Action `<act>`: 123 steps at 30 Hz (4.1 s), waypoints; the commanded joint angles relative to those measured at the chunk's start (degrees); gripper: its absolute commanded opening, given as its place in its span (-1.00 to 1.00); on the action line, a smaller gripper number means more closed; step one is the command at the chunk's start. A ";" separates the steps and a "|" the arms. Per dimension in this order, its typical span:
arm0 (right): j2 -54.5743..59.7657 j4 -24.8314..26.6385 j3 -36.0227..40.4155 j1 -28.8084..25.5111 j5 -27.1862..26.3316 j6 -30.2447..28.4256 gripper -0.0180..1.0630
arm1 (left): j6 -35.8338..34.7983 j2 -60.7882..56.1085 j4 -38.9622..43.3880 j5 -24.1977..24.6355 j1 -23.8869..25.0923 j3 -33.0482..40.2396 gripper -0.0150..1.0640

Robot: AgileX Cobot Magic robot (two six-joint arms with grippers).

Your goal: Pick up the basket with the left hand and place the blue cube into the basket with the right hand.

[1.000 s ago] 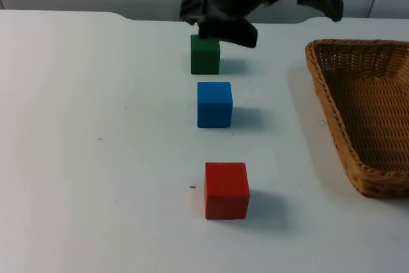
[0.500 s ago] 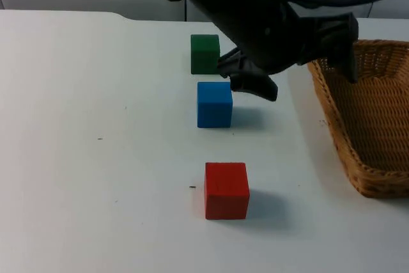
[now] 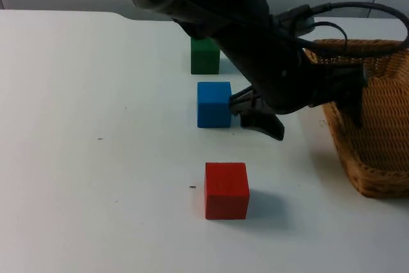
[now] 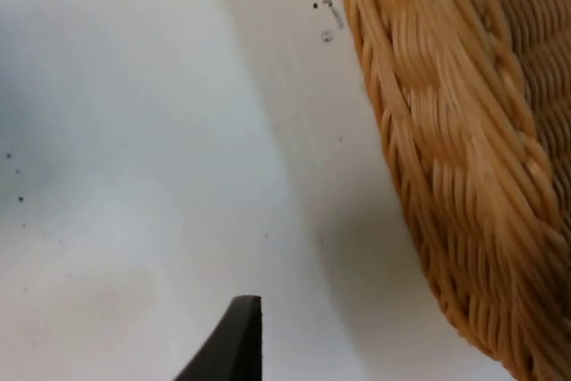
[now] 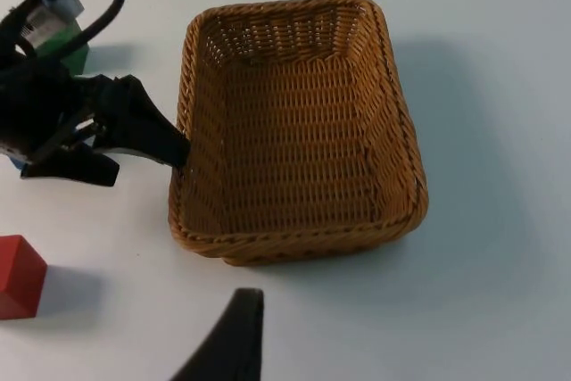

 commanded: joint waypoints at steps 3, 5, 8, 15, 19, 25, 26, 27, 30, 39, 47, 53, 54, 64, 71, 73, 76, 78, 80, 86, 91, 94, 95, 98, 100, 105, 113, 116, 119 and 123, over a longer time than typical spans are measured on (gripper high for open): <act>0.15 0.06 -0.44 -0.38 -0.42 -0.25 0.96 | -1.85 0.10 -0.05 -2.52 -0.95 -0.41 0.95; 0.15 0.06 -0.44 -0.38 -0.42 -0.25 0.96 | -2.32 0.31 0.03 -3.10 -1.08 -0.51 0.95; 0.15 0.06 -0.44 -0.38 -0.42 -0.25 0.96 | -2.56 1.01 -0.22 -2.27 -1.30 -1.51 0.95; 0.15 0.06 -0.44 -0.38 -0.42 -0.25 0.96 | -3.88 4.49 0.06 -0.80 -2.46 -6.28 0.95; 0.15 0.08 -0.33 -0.38 -0.27 -0.25 0.96 | -5.20 5.94 0.17 -0.92 -2.46 -6.99 0.95; 0.15 0.08 -0.33 -0.38 -0.80 -0.25 0.96 | -5.29 6.48 0.21 -2.26 -2.94 -6.99 0.87; 0.15 0.08 -0.33 -0.38 -0.93 -0.25 0.96 | -5.29 6.62 0.09 -2.38 -3.03 -6.99 0.81; 0.15 0.08 -0.33 -0.38 -0.93 -0.25 0.96 | -5.29 6.62 0.09 -2.38 -3.03 -6.99 0.81; 0.15 0.00 -0.33 -0.38 -1.05 -0.25 0.96 | -5.29 7.36 -0.27 -2.41 -3.03 -6.99 0.54; 0.15 0.00 -0.33 -0.38 -1.05 -0.25 0.96 | -6.19 8.11 -0.51 -2.39 -3.03 -6.99 -0.16; 0.15 -0.78 -0.33 -0.38 -1.05 -0.25 0.96 | -6.63 7.97 -6.22 -5.66 -3.07 -6.99 -0.98; 0.15 -1.20 -0.33 -0.38 -1.59 -0.25 0.96 | -6.77 5.72 -7.40 -6.68 -3.07 -6.99 -0.98; 0.15 -1.20 -0.33 -0.38 -1.94 -0.25 0.96 | -7.03 4.91 -7.30 -6.80 -3.07 -6.99 -0.98; 0.15 -1.20 -0.33 -0.38 -4.48 -0.25 0.96 | -8.33 -3.40 -1.24 -1.56 -0.78 -6.23 -0.98; 0.15 -1.20 -0.33 -0.38 -4.48 -0.25 0.96 | -7.31 -14.91 -1.10 -8.90 3.64 10.82 -0.98; 0.15 -1.20 -0.33 -0.38 -4.48 -0.25 0.96 | -6.19 -17.32 -1.10 -9.58 4.84 14.48 -0.98; 0.15 -1.20 -0.33 -0.38 -4.48 -0.25 0.96 | -2.02 -23.51 -1.10 -9.34 9.28 23.18 -0.98; 0.15 -1.20 -0.33 -0.38 -4.48 -0.25 0.96 | 0.92 -27.51 -1.45 -7.96 12.70 27.77 -0.98; 0.15 -1.20 -0.33 -0.38 -4.48 -0.25 0.96 | 2.54 -29.10 -1.92 -7.55 14.14 30.07 -0.98; 0.15 -1.20 -0.33 -0.38 -4.48 -0.25 0.96 | 12.72 -37.85 -4.91 -1.97 23.40 39.93 -0.98; 0.15 -0.80 -0.33 -0.38 -4.44 0.15 0.96 | 16.55 -42.20 -5.18 0.28 29.91 46.19 -0.98; 0.15 -0.80 -0.33 -0.38 -4.44 0.15 0.96 | 19.87 -45.41 -5.31 2.46 34.44 50.01 -0.98; 0.15 -0.80 -0.33 -0.38 -4.44 0.15 0.96 | 19.87 -45.41 -5.31 2.46 34.44 50.01 -0.98; 0.15 -0.80 -0.33 -0.38 -4.44 0.15 0.96 | 22.94 -48.01 -5.31 5.35 39.71 53.60 -0.98; 0.15 -0.80 -0.33 -0.38 -4.44 -0.22 0.96 | 24.83 -49.49 -5.19 7.47 43.44 55.68 -0.98; 0.15 -0.90 -0.33 -0.38 -4.44 -0.23 0.96 | 28.55 -52.07 -4.59 10.08 50.45 59.91 -0.98; 0.15 -0.37 -0.33 -0.38 -5.63 -1.34 0.96 | 29.46 -53.34 0.38 10.61 54.98 63.12 -0.98; 0.15 2.52 -0.33 -0.38 -5.80 -5.14 0.96 | 29.46 -53.34 0.37 10.78 54.98 63.12 -0.98; 0.99 9.54 -0.33 -0.38 -6.59 -9.82 0.96 | 31.16 -53.34 0.61 11.26 54.98 63.12 -0.98; 5.75 12.95 -1.39 -0.38 -6.82 -12.52 0.96 | 32.33 -53.34 0.51 11.09 54.98 63.12 -0.98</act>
